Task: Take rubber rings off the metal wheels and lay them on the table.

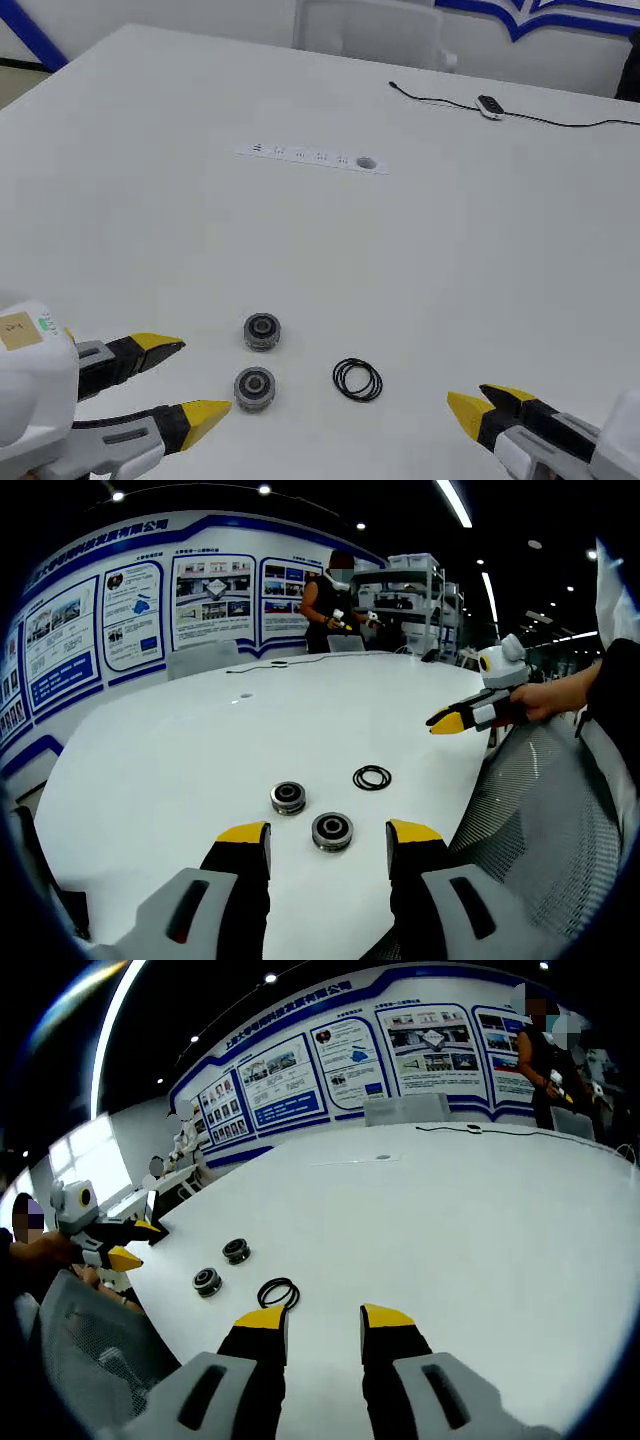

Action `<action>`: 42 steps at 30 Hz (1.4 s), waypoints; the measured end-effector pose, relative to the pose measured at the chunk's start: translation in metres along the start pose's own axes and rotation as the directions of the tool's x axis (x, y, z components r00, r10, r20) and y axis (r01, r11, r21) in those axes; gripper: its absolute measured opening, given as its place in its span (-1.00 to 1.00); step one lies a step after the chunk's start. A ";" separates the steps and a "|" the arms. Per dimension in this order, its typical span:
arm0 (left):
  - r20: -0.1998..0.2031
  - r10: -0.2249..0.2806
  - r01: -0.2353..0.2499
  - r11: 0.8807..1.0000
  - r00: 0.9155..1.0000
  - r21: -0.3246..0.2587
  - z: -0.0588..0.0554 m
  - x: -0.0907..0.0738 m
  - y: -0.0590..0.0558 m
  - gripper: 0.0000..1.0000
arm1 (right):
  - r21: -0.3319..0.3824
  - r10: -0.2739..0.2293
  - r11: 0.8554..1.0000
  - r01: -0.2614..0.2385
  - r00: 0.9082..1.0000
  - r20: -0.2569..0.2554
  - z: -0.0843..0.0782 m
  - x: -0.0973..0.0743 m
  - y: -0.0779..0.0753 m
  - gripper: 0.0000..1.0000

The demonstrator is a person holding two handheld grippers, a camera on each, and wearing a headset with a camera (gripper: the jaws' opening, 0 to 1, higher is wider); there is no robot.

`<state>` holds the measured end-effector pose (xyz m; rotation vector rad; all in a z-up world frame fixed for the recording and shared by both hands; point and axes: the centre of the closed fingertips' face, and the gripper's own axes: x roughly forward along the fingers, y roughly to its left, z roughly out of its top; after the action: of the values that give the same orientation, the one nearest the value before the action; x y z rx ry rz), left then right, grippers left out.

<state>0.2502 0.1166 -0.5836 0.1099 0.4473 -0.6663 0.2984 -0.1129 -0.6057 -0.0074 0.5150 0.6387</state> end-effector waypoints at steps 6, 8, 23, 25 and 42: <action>0.002 0.055 -0.055 0.998 0.998 -0.012 -0.004 -0.002 0.008 0.16 | -0.092 0.029 0.995 -0.031 0.999 -0.025 -0.002 0.006 0.008 -0.20; 0.007 0.070 -0.069 0.997 0.998 -0.017 -0.003 -0.002 0.009 0.21 | -0.099 0.035 0.994 -0.038 0.999 -0.031 -0.006 0.007 0.010 -0.16; 0.012 0.067 -0.066 0.997 0.998 -0.025 -0.009 0.007 -0.001 0.51 | -0.074 0.012 0.997 -0.012 1.000 -0.007 -0.009 0.008 0.002 0.20; 0.008 0.071 -0.071 0.997 0.997 -0.027 -0.009 0.007 0.000 0.56 | -0.067 0.013 0.998 -0.013 1.000 0.004 -0.007 0.007 0.002 0.24; -0.014 0.078 -0.078 0.996 0.997 -0.031 -0.016 0.004 0.003 0.60 | -0.107 0.055 0.993 -0.055 0.998 -0.004 -0.007 0.011 0.015 0.29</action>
<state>0.2496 0.1203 -0.5996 0.1011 0.4633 -0.5816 0.2946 -0.0958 -0.6146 -0.0948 0.4830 0.7194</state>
